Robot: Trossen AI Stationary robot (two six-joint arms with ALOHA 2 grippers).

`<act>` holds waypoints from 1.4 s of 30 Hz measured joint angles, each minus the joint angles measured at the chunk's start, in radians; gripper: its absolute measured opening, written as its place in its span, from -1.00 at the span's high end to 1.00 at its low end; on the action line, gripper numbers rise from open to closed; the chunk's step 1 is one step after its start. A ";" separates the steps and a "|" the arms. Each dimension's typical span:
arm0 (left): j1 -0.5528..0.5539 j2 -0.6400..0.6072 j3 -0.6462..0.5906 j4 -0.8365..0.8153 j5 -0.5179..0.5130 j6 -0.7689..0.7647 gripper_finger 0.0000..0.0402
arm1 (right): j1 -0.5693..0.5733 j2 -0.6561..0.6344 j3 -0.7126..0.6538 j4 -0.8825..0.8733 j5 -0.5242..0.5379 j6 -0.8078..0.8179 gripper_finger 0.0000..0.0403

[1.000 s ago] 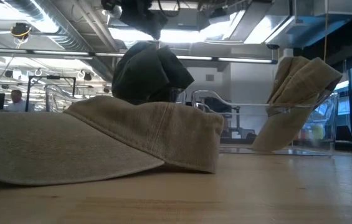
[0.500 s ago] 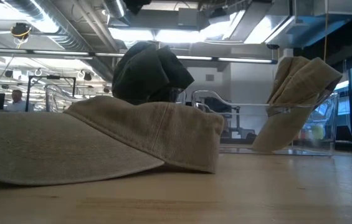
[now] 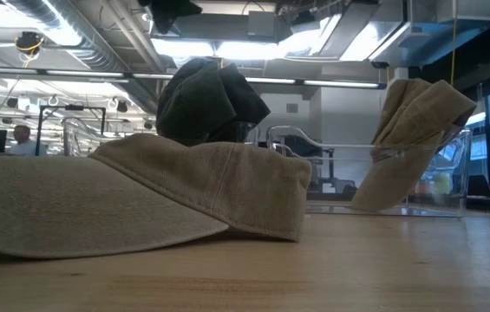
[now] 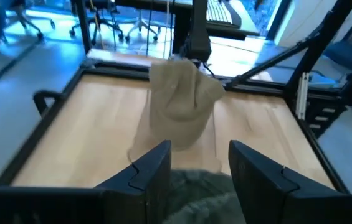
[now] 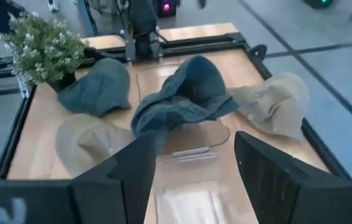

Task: Pick & Place hat
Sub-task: Put the top brown cap into the right transparent bin

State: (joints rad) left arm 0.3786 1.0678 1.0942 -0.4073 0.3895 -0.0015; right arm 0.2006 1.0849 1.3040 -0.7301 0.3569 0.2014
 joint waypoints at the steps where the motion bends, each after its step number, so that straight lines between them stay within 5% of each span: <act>1: -0.015 -0.006 -0.013 0.003 -0.001 -0.002 0.23 | -0.007 -0.011 -0.022 0.019 0.000 -0.015 -0.08; 12: -0.169 -0.018 -0.037 0.049 -0.078 0.008 0.22 | -0.078 -0.042 -0.089 0.055 -0.010 -0.117 -0.08; 16: -0.142 -0.013 -0.037 0.050 -0.193 -0.050 0.23 | -0.127 -0.046 -0.089 0.054 -0.147 -0.128 -0.08; 20: -0.108 0.010 -0.037 0.068 -0.184 -0.099 0.22 | -0.193 -0.045 -0.089 0.061 -0.350 -0.241 -0.08; 23: -0.062 0.036 -0.036 0.084 -0.181 -0.120 0.23 | -0.246 -0.045 -0.089 0.068 -0.385 -0.256 -0.08; 29: 0.147 0.152 0.039 0.056 0.026 -0.167 0.23 | -0.332 -0.045 -0.088 0.060 -0.386 -0.285 -0.08; 34: 0.311 0.317 0.193 0.007 0.161 -0.064 0.22 | -0.396 -0.045 -0.089 0.060 -0.385 -0.298 -0.08; 42: 0.443 0.633 0.443 -0.122 0.226 0.136 0.22 | -0.520 -0.045 -0.088 0.092 -0.378 -0.361 -0.08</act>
State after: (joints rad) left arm 0.8215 1.7006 1.5375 -0.5293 0.6151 0.1346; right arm -0.3191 1.0397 1.2156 -0.6377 -0.0208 -0.1596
